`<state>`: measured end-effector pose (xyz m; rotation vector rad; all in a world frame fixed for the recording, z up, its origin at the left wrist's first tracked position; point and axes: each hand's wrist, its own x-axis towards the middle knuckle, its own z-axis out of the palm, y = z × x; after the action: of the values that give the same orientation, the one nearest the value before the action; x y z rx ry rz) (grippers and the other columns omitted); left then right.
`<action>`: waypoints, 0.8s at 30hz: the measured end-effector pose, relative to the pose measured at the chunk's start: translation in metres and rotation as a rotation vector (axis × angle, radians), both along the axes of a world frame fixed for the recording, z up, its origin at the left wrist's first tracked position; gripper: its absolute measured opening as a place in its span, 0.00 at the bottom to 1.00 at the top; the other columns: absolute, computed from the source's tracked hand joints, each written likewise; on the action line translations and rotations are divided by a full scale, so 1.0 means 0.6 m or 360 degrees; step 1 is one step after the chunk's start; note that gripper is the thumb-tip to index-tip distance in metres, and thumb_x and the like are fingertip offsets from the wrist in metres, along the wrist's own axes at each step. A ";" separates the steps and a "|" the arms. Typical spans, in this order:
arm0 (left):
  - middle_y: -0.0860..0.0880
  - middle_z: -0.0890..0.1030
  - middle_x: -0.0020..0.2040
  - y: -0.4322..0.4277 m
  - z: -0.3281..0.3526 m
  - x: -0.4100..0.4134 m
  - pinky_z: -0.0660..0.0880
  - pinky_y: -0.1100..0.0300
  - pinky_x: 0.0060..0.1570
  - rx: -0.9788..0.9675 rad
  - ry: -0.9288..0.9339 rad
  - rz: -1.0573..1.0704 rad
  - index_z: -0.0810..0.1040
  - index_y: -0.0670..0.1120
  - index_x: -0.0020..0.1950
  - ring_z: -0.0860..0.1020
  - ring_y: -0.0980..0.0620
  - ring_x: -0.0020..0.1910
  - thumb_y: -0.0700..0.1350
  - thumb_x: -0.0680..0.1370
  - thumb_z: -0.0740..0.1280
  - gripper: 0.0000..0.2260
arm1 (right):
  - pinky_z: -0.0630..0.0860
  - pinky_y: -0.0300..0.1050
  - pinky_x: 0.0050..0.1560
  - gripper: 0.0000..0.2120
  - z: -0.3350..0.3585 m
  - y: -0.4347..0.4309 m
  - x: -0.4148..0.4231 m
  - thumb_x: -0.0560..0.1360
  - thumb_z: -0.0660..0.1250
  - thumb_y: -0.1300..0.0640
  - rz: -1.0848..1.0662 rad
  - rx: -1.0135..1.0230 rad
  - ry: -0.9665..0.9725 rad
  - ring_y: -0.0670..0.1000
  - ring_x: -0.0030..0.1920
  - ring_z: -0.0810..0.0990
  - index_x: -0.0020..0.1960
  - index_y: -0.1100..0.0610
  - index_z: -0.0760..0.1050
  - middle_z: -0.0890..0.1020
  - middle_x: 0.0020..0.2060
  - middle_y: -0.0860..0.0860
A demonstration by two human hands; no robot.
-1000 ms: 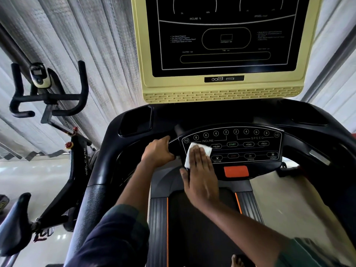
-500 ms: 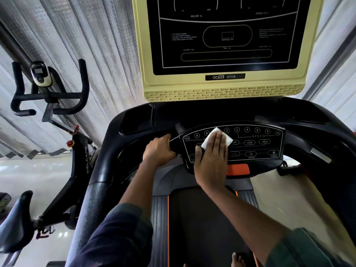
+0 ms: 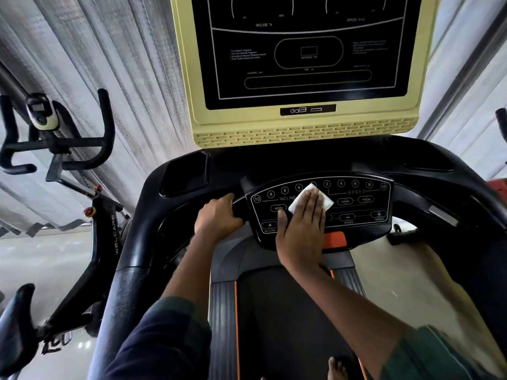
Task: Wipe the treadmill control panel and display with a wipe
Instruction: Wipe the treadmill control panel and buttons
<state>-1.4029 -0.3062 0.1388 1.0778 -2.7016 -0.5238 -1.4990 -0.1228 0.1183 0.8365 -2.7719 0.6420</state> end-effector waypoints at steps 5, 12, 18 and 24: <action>0.53 0.75 0.34 0.006 0.006 -0.002 0.69 0.55 0.33 0.0029 -0.0033 0.0026 0.70 0.51 0.42 0.77 0.44 0.36 0.54 0.64 0.70 0.14 | 0.53 0.55 0.81 0.36 -0.018 0.032 0.003 0.85 0.45 0.40 0.0107 0.0102 0.0096 0.58 0.82 0.49 0.81 0.65 0.46 0.53 0.81 0.62; 0.50 0.76 0.40 0.020 0.026 -0.024 0.70 0.54 0.37 0.0139 -0.0088 0.0061 0.73 0.48 0.47 0.79 0.42 0.42 0.49 0.64 0.76 0.17 | 0.52 0.57 0.81 0.37 0.007 0.013 -0.013 0.84 0.47 0.40 -0.0077 0.0020 -0.0011 0.60 0.82 0.49 0.81 0.67 0.45 0.52 0.80 0.63; 0.47 0.79 0.38 0.027 0.014 -0.020 0.72 0.54 0.35 -0.0034 -0.0008 0.0118 0.71 0.50 0.44 0.79 0.39 0.39 0.51 0.67 0.71 0.13 | 0.54 0.56 0.80 0.36 -0.010 0.056 -0.036 0.84 0.47 0.41 0.0029 0.0168 0.0098 0.60 0.81 0.51 0.80 0.67 0.47 0.55 0.80 0.64; 0.47 0.79 0.37 0.030 0.013 -0.023 0.72 0.55 0.34 -0.0073 -0.0001 0.0158 0.69 0.49 0.43 0.79 0.39 0.39 0.50 0.66 0.71 0.12 | 0.53 0.58 0.80 0.38 0.009 0.032 -0.031 0.84 0.48 0.40 -0.0172 0.0008 -0.0047 0.62 0.81 0.51 0.80 0.69 0.46 0.53 0.80 0.66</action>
<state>-1.4167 -0.2881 0.1466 1.1922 -2.6306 -0.4426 -1.5175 -0.1035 0.1237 0.6779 -2.8232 0.6330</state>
